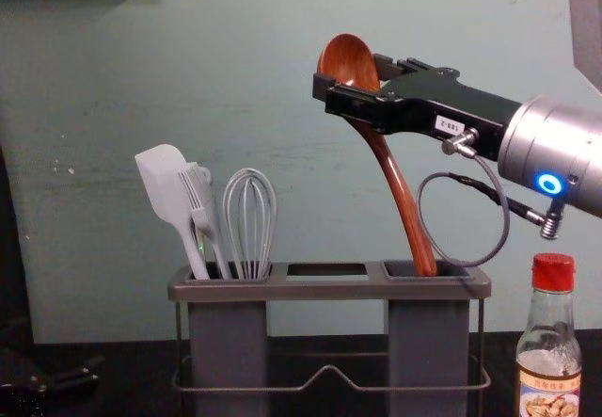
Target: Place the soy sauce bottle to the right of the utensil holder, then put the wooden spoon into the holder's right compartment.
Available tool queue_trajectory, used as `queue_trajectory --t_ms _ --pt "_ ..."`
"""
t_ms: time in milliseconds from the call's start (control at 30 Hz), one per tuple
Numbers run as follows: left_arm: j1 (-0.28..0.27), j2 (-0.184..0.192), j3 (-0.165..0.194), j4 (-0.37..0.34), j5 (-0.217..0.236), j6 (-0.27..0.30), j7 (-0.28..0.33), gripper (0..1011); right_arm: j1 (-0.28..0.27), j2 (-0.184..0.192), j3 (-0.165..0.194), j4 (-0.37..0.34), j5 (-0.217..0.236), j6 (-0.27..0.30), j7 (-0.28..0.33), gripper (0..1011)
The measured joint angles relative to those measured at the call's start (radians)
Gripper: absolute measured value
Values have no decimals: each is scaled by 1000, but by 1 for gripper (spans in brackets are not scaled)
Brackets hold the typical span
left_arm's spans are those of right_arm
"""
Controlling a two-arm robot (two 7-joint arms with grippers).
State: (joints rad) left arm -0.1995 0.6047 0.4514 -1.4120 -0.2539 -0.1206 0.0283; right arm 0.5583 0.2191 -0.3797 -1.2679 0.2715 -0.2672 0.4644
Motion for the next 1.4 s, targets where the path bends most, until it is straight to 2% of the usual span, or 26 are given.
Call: queue_trajectory --t_ms 367,767,1400 --pt "0 0 0 0 0 0 0 1005 -28 11 17 6 37 -27 33 837" --pt "0 0 0 0 0 0 0 1005 -36 35 24 36 112 -42 113 837" --pt "0 0 0 0 0 0 0 1005 -52 54 14 52 143 -43 131 837"
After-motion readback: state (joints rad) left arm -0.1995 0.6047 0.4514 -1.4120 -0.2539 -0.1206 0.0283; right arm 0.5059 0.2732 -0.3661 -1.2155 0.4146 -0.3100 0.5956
